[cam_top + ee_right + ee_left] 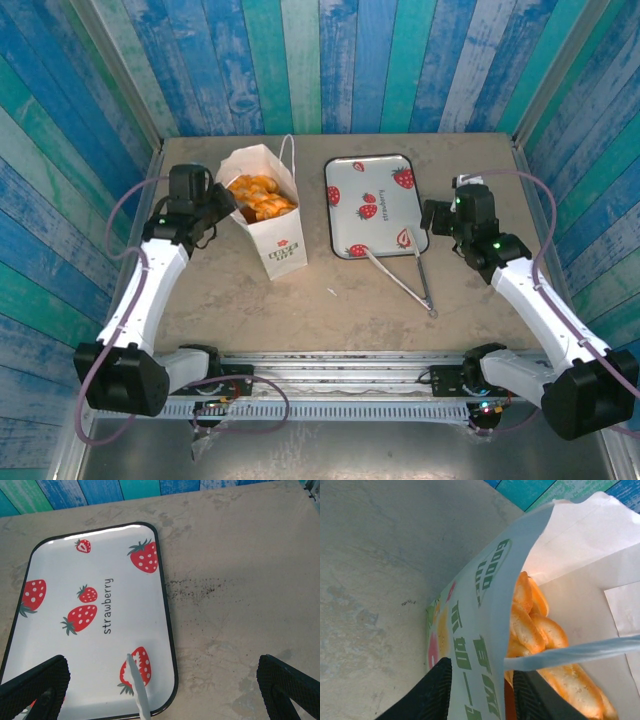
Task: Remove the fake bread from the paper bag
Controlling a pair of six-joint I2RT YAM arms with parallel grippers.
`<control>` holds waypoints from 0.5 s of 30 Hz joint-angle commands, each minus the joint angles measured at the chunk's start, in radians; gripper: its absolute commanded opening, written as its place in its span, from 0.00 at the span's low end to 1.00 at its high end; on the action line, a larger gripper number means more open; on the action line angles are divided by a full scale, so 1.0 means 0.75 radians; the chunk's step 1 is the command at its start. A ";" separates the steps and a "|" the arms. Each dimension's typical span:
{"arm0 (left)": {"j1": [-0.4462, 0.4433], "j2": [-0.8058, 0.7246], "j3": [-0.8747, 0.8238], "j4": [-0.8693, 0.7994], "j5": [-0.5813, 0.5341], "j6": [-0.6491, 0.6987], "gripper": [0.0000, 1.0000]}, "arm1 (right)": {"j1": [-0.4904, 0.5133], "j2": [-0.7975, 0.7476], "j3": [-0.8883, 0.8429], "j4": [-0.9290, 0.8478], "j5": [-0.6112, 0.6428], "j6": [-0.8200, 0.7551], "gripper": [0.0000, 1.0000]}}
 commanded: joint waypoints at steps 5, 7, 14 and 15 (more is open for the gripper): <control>-0.003 0.066 0.092 0.029 -0.029 0.028 0.15 | 0.009 0.012 0.032 -0.025 -0.002 0.011 1.00; -0.003 0.088 0.125 0.021 -0.035 0.045 0.10 | 0.009 0.014 0.030 -0.023 -0.005 0.011 1.00; -0.003 0.194 0.263 0.008 -0.044 0.147 0.00 | 0.009 0.025 0.020 -0.012 -0.009 0.007 1.00; -0.005 0.213 0.291 0.004 -0.052 0.173 0.00 | 0.010 0.027 0.016 -0.010 -0.010 0.006 1.00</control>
